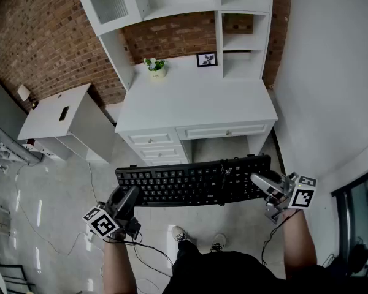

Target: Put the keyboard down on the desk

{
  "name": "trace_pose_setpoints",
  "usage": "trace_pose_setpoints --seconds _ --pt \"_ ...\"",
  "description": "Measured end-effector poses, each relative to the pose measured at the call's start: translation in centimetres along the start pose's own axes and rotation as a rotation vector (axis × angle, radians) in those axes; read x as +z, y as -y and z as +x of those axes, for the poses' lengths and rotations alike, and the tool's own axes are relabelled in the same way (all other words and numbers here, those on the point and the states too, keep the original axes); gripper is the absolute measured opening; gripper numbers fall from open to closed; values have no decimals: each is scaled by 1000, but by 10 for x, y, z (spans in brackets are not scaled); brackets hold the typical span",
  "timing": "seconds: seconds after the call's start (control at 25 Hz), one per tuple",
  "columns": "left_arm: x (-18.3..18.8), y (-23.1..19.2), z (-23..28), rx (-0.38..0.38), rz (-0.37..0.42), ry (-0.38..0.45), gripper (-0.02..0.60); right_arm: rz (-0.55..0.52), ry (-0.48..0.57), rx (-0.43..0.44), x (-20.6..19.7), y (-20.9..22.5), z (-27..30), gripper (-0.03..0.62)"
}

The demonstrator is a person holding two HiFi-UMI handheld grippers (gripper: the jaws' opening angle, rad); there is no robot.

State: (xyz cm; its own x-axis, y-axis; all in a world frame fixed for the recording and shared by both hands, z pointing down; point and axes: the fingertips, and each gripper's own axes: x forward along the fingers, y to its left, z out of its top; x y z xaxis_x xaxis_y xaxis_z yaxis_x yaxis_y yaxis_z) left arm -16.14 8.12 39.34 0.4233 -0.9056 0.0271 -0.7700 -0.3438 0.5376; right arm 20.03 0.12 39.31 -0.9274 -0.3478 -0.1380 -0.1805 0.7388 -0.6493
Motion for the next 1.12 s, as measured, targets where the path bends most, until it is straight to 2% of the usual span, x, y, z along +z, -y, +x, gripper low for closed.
trace_pose_setpoints --seconds 0.52,1.12 --pt "-3 -8 -5 -6 5 -1 272 0 -7 -18 -11 2 4 160" --pt "3 1 7 -23 19 -7 272 -1 12 -25 -2 2 -4 160"
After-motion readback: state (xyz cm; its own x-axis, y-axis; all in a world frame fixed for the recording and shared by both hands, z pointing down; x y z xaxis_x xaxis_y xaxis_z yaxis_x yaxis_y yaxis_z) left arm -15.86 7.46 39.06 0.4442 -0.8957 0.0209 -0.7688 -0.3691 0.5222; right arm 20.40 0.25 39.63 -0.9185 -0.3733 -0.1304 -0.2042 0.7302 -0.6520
